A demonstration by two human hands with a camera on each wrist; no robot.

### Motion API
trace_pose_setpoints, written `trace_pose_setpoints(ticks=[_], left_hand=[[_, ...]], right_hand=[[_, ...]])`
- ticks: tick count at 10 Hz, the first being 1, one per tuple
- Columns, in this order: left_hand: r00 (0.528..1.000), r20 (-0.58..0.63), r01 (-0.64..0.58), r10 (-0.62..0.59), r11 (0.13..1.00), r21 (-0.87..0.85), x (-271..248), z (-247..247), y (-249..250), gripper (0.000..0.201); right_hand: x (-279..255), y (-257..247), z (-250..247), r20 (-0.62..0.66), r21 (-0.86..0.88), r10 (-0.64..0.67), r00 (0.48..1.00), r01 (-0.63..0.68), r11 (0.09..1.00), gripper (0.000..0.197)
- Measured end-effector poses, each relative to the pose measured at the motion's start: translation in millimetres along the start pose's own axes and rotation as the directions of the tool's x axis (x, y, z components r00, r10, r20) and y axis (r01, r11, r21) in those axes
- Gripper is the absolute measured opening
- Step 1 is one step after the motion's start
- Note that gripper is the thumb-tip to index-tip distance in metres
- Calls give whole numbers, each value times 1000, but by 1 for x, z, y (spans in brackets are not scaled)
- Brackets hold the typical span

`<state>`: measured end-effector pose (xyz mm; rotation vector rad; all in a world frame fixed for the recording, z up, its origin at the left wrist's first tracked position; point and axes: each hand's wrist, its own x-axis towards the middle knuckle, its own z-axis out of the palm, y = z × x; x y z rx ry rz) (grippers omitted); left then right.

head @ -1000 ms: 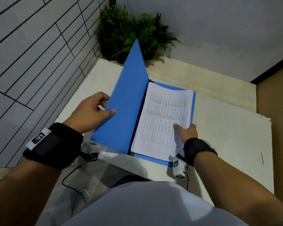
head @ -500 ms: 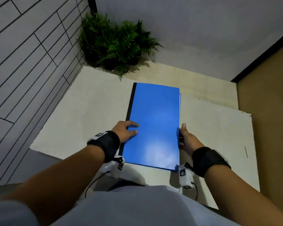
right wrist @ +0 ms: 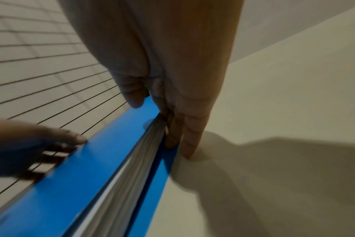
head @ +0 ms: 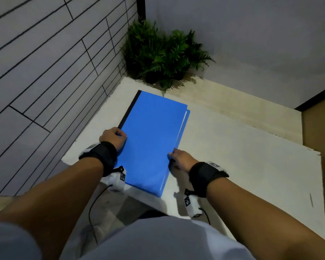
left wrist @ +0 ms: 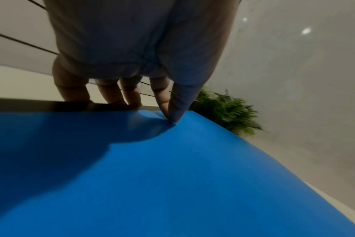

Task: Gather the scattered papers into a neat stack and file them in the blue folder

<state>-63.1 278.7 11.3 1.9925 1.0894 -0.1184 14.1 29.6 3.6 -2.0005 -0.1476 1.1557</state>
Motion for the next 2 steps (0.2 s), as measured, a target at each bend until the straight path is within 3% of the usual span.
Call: trace_pose_setpoints(ticks=[1,2], left_hand=[[996,-82,29,-26,999,45,8,-25,-12,5],[998,-62,11,-11,1000,7,16,-33,-13,14]], right_hand=[[14,-20,31,83,-86,-58,995,65,994,19],[21,-34,41,69,-142,-69,995,78,987,36]])
